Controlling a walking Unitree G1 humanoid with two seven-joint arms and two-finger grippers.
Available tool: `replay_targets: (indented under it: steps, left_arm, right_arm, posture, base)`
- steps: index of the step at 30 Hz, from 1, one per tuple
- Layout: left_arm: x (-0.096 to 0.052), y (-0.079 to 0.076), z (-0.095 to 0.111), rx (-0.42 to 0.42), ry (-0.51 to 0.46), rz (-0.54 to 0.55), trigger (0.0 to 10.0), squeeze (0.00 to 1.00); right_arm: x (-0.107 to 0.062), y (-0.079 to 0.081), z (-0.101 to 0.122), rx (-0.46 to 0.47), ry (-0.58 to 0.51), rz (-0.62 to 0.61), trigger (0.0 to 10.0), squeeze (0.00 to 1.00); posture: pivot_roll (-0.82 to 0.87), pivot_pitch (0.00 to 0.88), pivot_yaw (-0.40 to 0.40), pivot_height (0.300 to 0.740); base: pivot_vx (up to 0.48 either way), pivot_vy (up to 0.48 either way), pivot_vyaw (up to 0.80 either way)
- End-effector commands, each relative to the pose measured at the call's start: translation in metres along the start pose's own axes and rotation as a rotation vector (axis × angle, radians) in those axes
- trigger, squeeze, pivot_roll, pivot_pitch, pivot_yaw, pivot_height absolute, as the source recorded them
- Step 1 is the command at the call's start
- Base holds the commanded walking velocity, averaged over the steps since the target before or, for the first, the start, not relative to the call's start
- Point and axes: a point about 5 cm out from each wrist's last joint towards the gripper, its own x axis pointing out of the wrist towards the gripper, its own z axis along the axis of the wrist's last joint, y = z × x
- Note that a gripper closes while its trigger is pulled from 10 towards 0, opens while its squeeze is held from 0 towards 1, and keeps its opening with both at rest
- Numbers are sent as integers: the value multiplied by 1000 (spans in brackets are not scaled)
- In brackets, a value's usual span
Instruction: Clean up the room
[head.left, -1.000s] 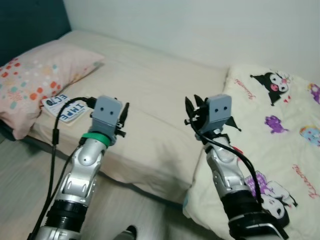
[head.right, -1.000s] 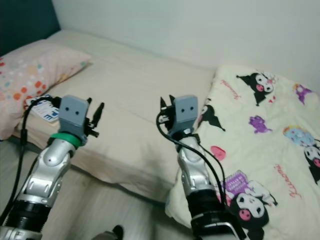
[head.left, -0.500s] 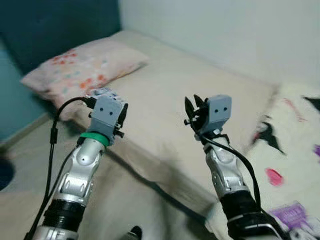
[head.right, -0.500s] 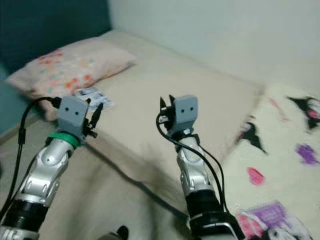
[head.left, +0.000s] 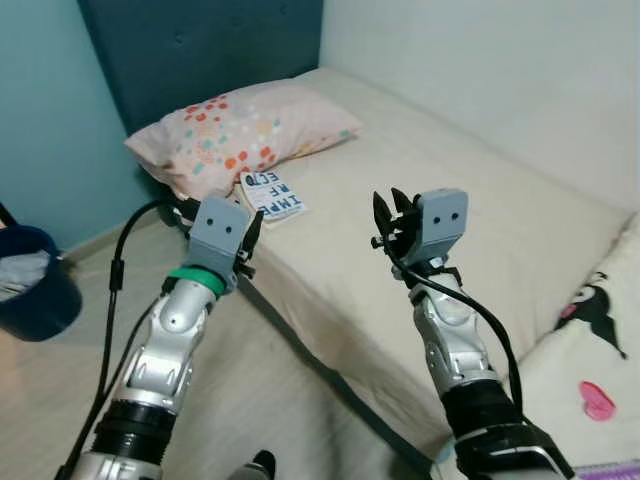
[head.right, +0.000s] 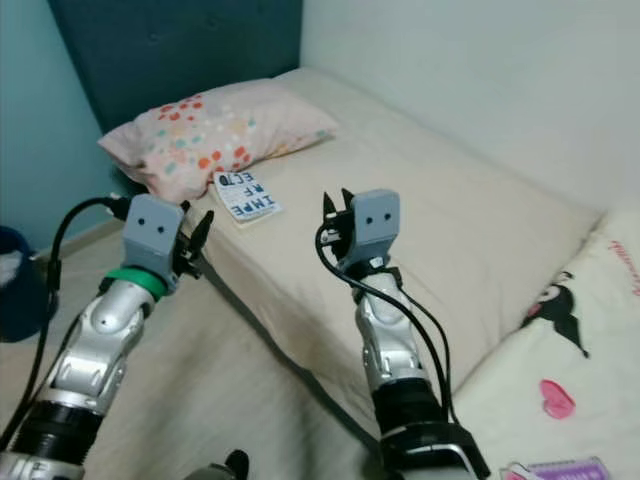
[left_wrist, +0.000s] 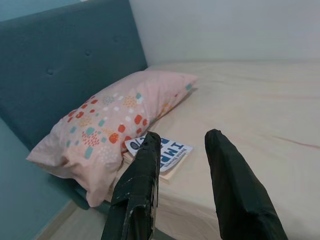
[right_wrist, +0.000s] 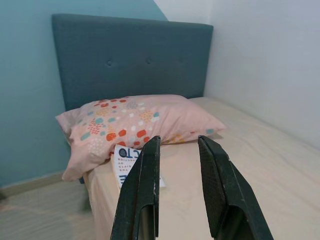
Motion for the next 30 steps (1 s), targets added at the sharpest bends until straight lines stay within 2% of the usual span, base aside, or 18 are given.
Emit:
replay_targets:
  steps: [1,30]
  left_arm:
    - [-1,-1,-3,-7,18,-3,10000,0]
    - [-3,0,-4,-4,22,6,10000,0]
  right_arm:
    - [-4,0,-5,20,14,-10,10000,0]
    - [-4,3,-4,25,3,14,10000,0]
  posture:
    - [67,3,24,740]
    - [70,21,21,740]
  base:
    - [-262,0,0]
    - [-331,0,0]
